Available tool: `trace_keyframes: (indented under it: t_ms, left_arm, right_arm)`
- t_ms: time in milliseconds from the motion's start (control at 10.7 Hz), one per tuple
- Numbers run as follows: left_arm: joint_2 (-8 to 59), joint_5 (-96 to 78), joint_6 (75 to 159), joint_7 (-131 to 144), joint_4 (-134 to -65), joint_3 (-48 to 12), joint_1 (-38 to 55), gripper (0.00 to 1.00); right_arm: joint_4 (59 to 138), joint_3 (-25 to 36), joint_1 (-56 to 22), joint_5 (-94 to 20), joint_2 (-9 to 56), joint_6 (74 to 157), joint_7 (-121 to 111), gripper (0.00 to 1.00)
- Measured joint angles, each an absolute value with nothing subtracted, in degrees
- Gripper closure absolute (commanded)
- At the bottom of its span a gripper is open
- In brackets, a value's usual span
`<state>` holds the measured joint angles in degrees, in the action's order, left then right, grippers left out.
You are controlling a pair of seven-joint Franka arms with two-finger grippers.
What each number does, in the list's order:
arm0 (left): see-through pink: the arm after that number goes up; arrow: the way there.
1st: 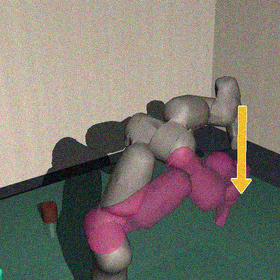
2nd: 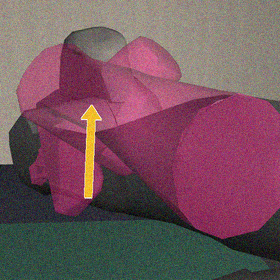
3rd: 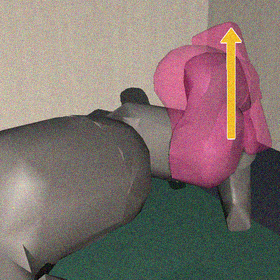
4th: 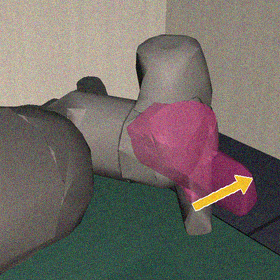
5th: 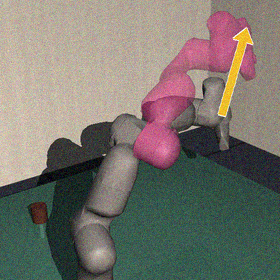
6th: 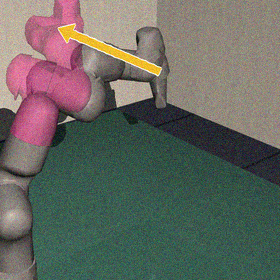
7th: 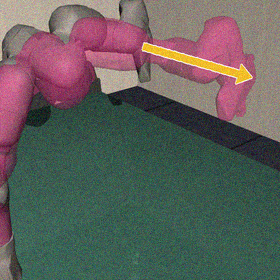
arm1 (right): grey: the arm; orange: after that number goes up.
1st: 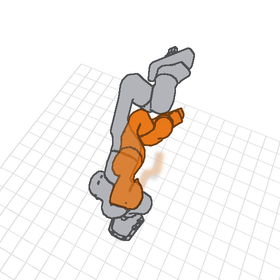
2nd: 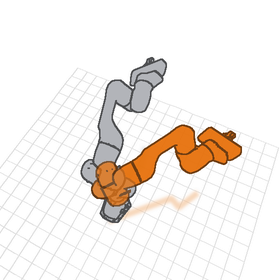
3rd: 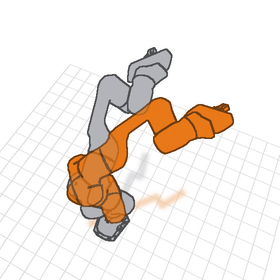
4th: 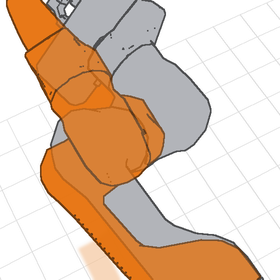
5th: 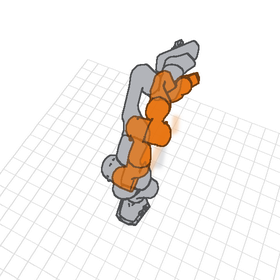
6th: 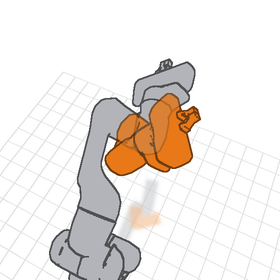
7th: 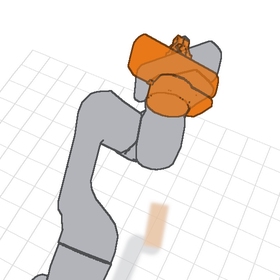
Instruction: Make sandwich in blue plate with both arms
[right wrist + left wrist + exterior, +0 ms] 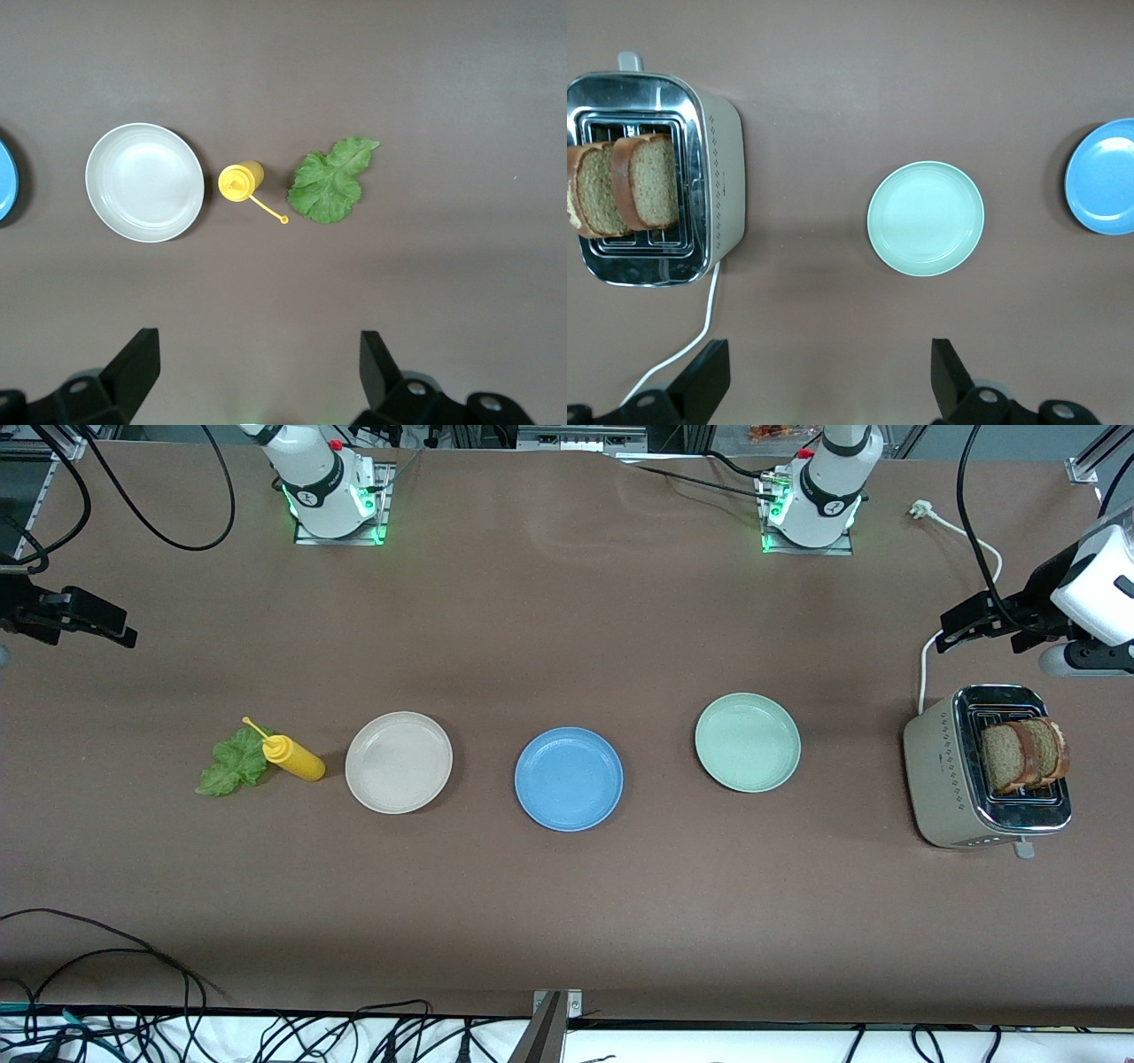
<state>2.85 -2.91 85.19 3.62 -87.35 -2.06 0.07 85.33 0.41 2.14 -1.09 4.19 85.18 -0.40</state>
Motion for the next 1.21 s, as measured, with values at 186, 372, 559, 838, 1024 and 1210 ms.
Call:
trace_keyframes:
  t_ms: [186,372,559,838,1024,1210]
  left_arm:
    - [2.9,-2.9,85.2,2.1,-87.3,-1.9,0.1,0.00]
    - [2.9,-2.9,85.0,1.0,-87.3,-1.9,0.1,0.00]
    - [2.9,-2.9,84.8,0.4,-87.3,-1.7,0.1,0.00]
    - [2.9,-2.9,84.7,0.4,-87.3,-0.7,0.1,0.00]
    - [2.9,-2.7,84.6,0.2,-87.3,0.5,0.1,0.00]
    - [2.9,-2.6,84.6,0.1,-87.3,0.5,0.2,0.00]
  right_arm:
    - [85.3,0.4,2.1,-1.1,4.2,85.2,-0.4,0.00]
    - [85.3,0.4,2.1,-1.1,4.2,85.3,-0.4,0.00]
    - [85.3,0.4,2.1,-1.1,4.2,85.4,-0.4,0.00]
    - [85.3,0.3,2.1,-1.1,4.2,85.5,-0.4,0.00]
    - [85.3,0.3,2.1,-1.1,4.2,85.5,-0.4,0.00]
    - [85.3,0.3,2.1,-1.1,4.2,85.5,-0.4,0.00]
